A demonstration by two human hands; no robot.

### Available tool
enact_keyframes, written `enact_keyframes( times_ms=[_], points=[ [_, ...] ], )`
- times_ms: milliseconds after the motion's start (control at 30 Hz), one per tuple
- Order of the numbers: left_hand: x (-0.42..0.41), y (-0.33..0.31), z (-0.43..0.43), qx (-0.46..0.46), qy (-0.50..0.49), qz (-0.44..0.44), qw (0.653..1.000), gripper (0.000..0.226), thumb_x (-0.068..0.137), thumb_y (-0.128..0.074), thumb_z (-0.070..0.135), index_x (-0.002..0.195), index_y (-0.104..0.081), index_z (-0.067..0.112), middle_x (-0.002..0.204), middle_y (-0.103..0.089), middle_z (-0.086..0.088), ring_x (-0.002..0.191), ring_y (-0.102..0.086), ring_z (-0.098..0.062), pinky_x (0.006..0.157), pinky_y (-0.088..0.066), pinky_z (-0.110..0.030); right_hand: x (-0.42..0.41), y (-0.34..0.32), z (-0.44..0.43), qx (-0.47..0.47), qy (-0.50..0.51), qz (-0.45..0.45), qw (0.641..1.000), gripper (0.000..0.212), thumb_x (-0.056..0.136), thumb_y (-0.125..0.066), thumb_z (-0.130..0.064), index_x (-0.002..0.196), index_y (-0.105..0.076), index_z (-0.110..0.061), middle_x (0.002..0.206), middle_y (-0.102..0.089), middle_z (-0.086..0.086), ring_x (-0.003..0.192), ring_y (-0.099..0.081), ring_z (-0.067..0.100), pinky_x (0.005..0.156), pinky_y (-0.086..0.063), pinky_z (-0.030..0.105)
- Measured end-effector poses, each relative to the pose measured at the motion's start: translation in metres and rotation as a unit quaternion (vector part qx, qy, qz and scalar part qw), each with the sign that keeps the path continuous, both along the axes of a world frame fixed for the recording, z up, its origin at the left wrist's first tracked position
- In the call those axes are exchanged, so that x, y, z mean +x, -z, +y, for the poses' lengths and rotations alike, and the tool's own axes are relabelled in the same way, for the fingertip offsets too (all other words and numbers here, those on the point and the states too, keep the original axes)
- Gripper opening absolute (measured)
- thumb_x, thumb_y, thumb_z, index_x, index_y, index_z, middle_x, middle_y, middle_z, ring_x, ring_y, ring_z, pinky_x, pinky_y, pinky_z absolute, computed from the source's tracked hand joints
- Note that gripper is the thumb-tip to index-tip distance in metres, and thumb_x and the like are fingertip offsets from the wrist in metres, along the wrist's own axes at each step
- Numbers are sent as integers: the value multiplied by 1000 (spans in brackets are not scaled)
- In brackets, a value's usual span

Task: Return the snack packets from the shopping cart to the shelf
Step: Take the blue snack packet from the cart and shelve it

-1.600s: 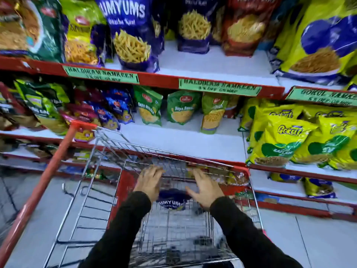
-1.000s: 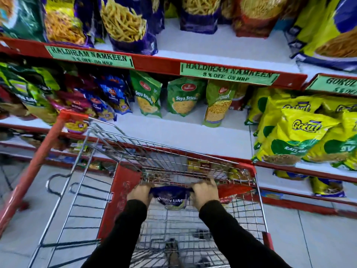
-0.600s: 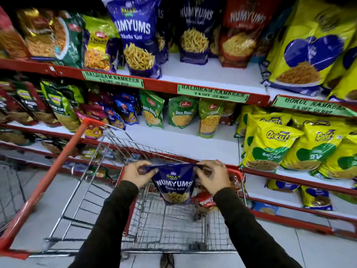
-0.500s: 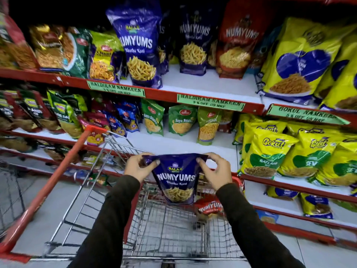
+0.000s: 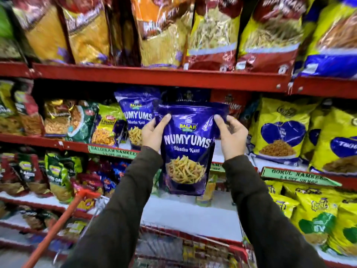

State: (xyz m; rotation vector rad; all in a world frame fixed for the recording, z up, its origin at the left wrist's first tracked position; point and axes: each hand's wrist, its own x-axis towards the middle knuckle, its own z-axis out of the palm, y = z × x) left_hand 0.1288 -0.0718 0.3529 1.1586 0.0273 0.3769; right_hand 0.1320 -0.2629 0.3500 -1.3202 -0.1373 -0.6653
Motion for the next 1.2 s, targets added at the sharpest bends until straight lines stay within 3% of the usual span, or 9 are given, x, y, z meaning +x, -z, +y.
enact_keyframes(
  times_ms=[133,200,267,333,500,667,867,1067,1200],
  points=[
    [59,-30,-12,3,-11,27,1000,75,60,-82,48,116,-61,2,120,-67,-14,111,-63,-26,105,-47,-39,54,-25,2,28,6,21,999,32,84,-76,-26,99,-68,1,75,-60,-6,80,-52,20,78,-49,47],
    [77,-39,-17,12,3,50,999,31,76,-75,39,87,-59,15,82,-67,0,81,-63,-14,81,-47,-9,79,-27,2,16,17,32,999,13,84,-76,-24,77,-73,-13,71,-63,-8,73,-55,15,75,-50,46],
    [98,-44,-23,28,-21,59,998,17,89,-63,25,99,-55,14,61,-60,10,59,-52,-1,52,-37,2,107,-27,2,11,26,37,999,21,83,-76,-24,63,-69,-21,73,-67,-2,73,-56,14,75,-49,42],
    [116,-46,-28,42,-41,56,997,42,90,-61,26,125,-55,3,88,-63,2,79,-53,-12,70,-38,-8,129,-29,2,26,36,63,997,13,80,-77,-26,78,-71,-16,87,-70,10,81,-58,20,81,-49,40],
    [166,-33,-34,-23,-76,96,992,54,89,-62,19,130,-45,-11,130,-56,-15,121,-52,-29,107,-34,-35,176,-24,2,24,21,94,995,45,78,-80,-24,109,-66,7,111,-70,23,92,-60,23,94,-49,42],
    [184,-19,-39,4,-59,101,993,68,92,-59,28,147,-27,5,157,-30,-8,144,-29,-23,118,-18,-30,182,-23,10,47,21,123,991,28,87,-71,-10,110,-62,2,106,-63,14,96,-59,23,95,-47,36],
    [157,45,-35,46,-8,133,990,66,87,-48,62,142,-37,27,134,-46,1,103,-51,-16,85,-36,-29,146,34,16,-37,-79,214,973,69,83,-50,-73,133,-46,-27,147,-45,-3,134,-42,19,118,-28,44],
    [144,85,-30,165,-9,150,975,60,94,-29,58,134,-48,17,140,-52,-10,127,-46,-27,102,-32,-33,136,79,21,-41,-135,301,943,127,45,-29,-106,149,-33,-34,156,-42,4,139,-43,27,117,-34,51],
    [127,89,-26,224,-19,138,965,60,96,-30,55,140,-38,15,141,-49,-10,131,-44,-27,97,-30,-30,119,81,24,-76,-145,277,947,79,61,-39,-94,124,-52,-49,144,-53,-2,131,-51,23,115,-39,52]
  ],
)
